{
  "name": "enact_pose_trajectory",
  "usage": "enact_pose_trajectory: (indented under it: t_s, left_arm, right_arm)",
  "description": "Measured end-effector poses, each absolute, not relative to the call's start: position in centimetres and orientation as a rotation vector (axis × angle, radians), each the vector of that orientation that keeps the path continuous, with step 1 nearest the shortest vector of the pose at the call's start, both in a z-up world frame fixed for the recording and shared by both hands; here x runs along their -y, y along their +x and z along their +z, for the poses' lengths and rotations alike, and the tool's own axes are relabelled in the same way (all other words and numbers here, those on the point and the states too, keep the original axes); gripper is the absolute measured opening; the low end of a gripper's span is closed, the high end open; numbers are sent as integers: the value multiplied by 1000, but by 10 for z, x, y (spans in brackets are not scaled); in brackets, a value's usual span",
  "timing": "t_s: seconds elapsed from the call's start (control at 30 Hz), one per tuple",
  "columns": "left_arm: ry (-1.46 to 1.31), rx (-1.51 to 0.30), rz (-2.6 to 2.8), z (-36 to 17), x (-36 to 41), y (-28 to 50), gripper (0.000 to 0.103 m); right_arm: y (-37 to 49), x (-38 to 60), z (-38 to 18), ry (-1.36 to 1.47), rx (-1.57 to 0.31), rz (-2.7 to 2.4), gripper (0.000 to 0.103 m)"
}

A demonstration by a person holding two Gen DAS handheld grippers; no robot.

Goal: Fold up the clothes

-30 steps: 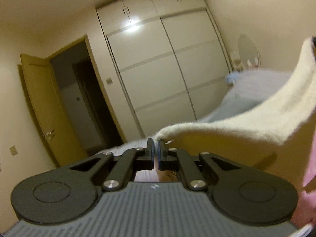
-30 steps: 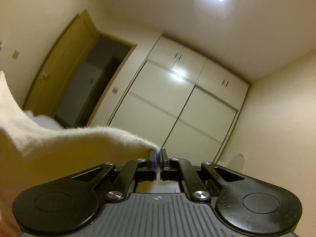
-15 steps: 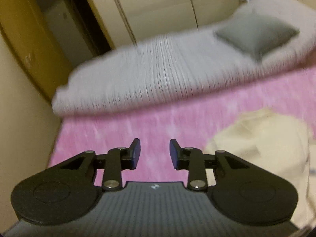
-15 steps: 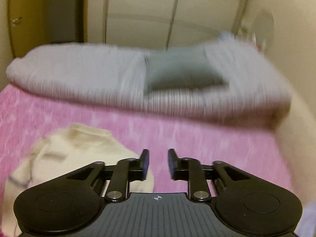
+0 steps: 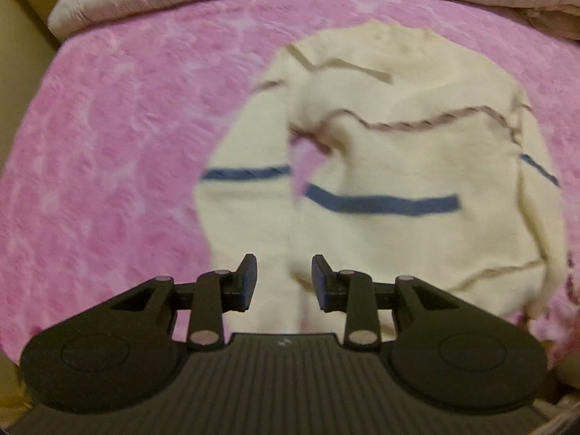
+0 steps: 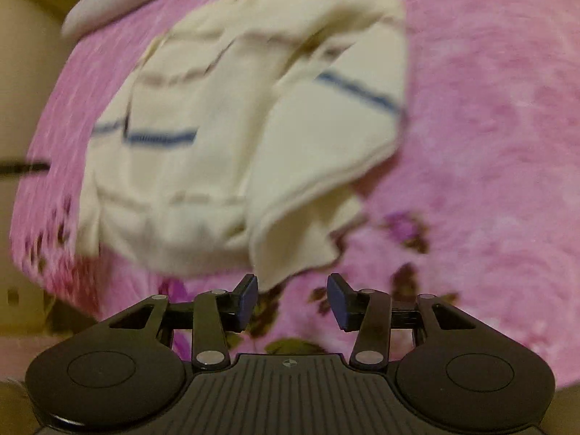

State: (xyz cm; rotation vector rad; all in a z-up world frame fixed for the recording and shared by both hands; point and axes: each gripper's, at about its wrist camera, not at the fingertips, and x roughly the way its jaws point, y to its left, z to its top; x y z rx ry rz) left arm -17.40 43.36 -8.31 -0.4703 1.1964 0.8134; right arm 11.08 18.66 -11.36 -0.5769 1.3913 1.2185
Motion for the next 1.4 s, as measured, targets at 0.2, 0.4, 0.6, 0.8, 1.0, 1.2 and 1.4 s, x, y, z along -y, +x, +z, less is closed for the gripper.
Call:
enact_pose_trajectory:
  t_s: [0.2,0.4,0.6,0.8,1.0,1.2,1.4]
  left_arm:
    - [-539,-1181,818,-91,-401,-164,34]
    - [-592,-1237,887,-95,-385,-168,35]
    - [-616,-1233,992,-87,-382,-180,35]
    - [-605,-1178,1086,-72,-375,-197,35]
    - [-596,-1199,1140,-83,-364,-217,43]
    - [-440,-1279,1083,-133,-364,-217,46]
    - [-281,-1371,903,-198,-373,-213,46]
  right_arm:
    - [66,-203,-166,-713,-1227,1362,47]
    - [82,-203,-178,-594,-1199,1382,6]
    - [211,-160,-83,47,-1202,1401,6]
    - [353,-75,-25,372,-1006,719,36]
    - [346,-76,-14,98,-1031,711,44]
    - [254,-118,-45,-52,-1230,898,44]
    - [168,-139,-62,-88,-1379,936,44]
